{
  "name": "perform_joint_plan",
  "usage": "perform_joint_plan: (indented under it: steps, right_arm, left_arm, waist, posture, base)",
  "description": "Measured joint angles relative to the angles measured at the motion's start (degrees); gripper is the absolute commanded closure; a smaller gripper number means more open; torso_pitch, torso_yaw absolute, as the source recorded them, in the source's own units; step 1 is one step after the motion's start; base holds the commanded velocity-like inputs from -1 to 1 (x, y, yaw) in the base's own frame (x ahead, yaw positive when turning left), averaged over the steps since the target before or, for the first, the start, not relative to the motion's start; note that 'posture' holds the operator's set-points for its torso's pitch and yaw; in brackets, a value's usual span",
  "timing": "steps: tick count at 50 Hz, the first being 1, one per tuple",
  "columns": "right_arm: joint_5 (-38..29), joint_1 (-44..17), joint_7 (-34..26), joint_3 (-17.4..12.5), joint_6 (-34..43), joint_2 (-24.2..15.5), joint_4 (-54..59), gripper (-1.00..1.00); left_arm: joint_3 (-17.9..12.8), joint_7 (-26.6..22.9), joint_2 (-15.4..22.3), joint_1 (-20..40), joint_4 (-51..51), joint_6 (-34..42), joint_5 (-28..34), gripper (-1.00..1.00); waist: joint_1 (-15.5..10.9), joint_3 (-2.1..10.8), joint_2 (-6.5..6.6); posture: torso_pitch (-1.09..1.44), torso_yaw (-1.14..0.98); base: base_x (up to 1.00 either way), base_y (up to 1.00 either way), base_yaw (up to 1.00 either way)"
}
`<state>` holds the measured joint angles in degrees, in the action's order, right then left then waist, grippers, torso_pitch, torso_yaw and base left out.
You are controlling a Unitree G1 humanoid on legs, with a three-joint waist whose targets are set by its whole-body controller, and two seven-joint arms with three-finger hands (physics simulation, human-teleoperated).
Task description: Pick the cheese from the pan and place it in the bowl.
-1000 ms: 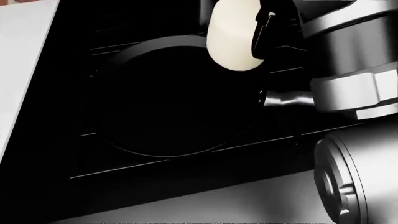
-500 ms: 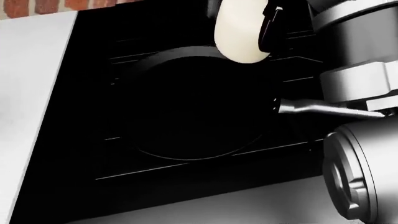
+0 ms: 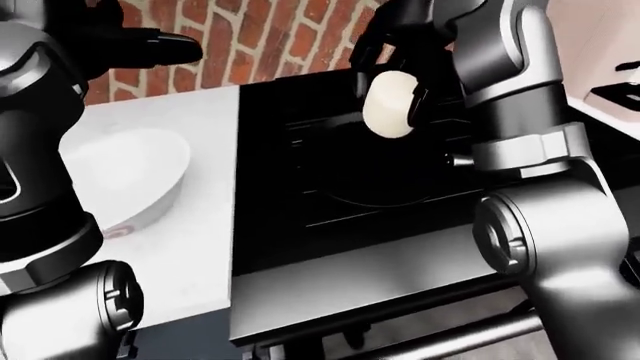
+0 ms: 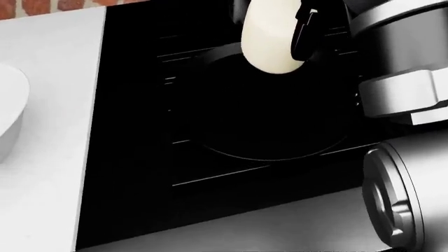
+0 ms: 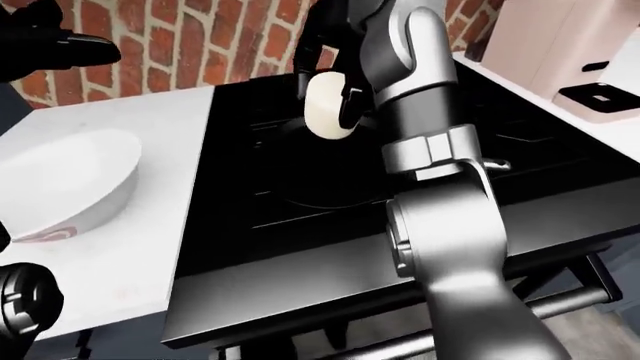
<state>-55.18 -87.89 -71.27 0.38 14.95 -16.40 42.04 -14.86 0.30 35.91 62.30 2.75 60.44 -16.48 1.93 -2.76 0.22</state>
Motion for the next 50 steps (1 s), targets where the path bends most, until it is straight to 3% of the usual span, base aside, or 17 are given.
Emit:
perform_joint_plan:
  steps: [2, 5, 8, 10, 14, 24, 25, 27, 29, 31, 34, 37, 41, 50]
  right_arm:
    - [-0.26, 0.05, -0.07, 0.00, 0.20, -0.02, 0.76, 1.00]
    - [-0.24, -0.62, 0.15, 0.01, 0.08, 0.12, 0.15, 1.00]
    - [-0.05, -0.70, 0.24, -0.03, -0.08, 0.12, -0.38, 1.00]
    - [-0.05, -0.84, 0.13, 0.05, -0.01, 0.21, -0.39, 1.00]
    - [0.51, -0.27, -0.30, 0.88, -0.17, 1.50, 0.08, 1.00]
    - [0.46, -1.59, 0.14, 0.22, -0.30, 0.58, -0.43, 1.00]
    - [0.45, -1.50, 0.13, 0.22, -0.29, 0.42, -0.56, 1.00]
    - [0.25, -0.59, -0.08, 0.00, -0.05, 0.05, -0.38, 1.00]
    - [-0.02, -0.36, -0.51, -0.12, 0.64, 0.10, 0.60, 1.00]
    - [-0.06, -0.81, -0.58, 0.00, 0.84, 0.18, 0.48, 1.00]
    - [0.16, -1.15, -0.32, -0.03, 0.57, 0.20, -0.49, 1.00]
    - [0.29, -1.27, -0.34, -0.03, 0.62, 0.33, -0.71, 1.00]
    - [0.74, -0.27, -0.95, 0.96, 0.54, 1.41, -0.61, 1.00]
    - [0.14, -0.53, -1.58, 0.06, 1.24, 0.25, -3.10, 1.00]
  left_arm:
    - [0.38, -0.20, -0.08, 0.19, -0.03, 0.43, -0.33, -1.00]
    - [0.02, -0.16, 0.09, 0.62, 0.52, 0.50, -0.37, -1.00]
    - [-0.42, 0.02, 0.22, 0.57, 1.39, 0.76, -0.34, -1.00]
    - [-0.72, 0.21, 0.42, 0.59, 1.93, 1.28, -0.38, -1.00]
    - [-1.65, 0.76, 0.86, -0.15, 2.14, 2.57, -0.11, -1.00]
    - [-0.96, 0.64, 0.73, 0.76, 2.50, 2.29, -0.46, -1.00]
    - [-0.98, 0.65, 0.60, 0.80, 2.77, 2.23, -0.48, -1.00]
    - [-0.47, 0.46, 0.19, 0.30, 3.07, 2.41, -0.80, -1.00]
    - [-0.15, 0.30, 0.10, 0.20, 2.78, 2.79, -1.18, -1.00]
    - [-0.33, 0.41, 0.06, 0.35, 2.83, 2.73, -1.22, -1.00]
    - [-0.45, 0.55, 0.23, 0.63, 2.96, 2.35, -1.16, -1.00]
    - [-0.71, 0.66, 0.57, 0.83, 2.88, 2.13, -1.03, -1.00]
    - [-1.40, 1.29, 0.57, -0.09, 2.17, 2.57, -0.29, -1.00]
    - [-0.70, 1.02, 0.28, 0.99, 3.27, 2.69, -0.67, -1.00]
  waist:
    - [-0.49, 1.31, -0.23]
    - [-0.95, 0.99, 0.93]
    - [-0.86, -0.14, 2.98]
    - [-0.81, -0.23, 5.45]
    - [-1.44, -0.42, 4.62]
    - [-0.03, -0.10, -1.17]
    - [0.18, 0.10, -1.19]
    - [0.42, -0.13, -0.50]
    - [-0.28, 0.73, -0.53]
    - [-0.80, 0.85, 0.45]
    - [-0.99, 0.01, 2.46]
    - [-0.86, 0.06, 5.63]
    - [-1.23, -0.50, 4.30]
    - [-0.18, -0.20, -0.93]
  posture:
    - [0.00, 0.00]
    - [0.00, 0.00]
    - [0.00, 0.00]
    - [0.00, 0.00]
    - [0.00, 0.00]
    - [0.00, 0.00]
    - [0.00, 0.00]
    - [0.00, 0.00]
    - [0.00, 0.00]
    - [0.00, 0.00]
    - [0.00, 0.00]
    - [0.00, 0.00]
    - [0.00, 0.00]
    - [0.00, 0.00]
  base:
    - [0.00, 0.34, 0.00]
    - [0.00, 0.35, 0.00]
    - [0.00, 0.35, 0.00]
    - [0.00, 0.34, 0.00]
    - [0.00, 0.35, 0.00]
    - [0.00, 0.35, 0.00]
    - [0.00, 0.34, 0.00]
    - [0.00, 0.34, 0.00]
    - [0.00, 0.29, 0.00]
    - [0.00, 0.29, 0.00]
    - [0.00, 0.29, 0.00]
    - [0.00, 0.29, 0.00]
    - [0.00, 0.35, 0.00]
    - [0.00, 0.37, 0.00]
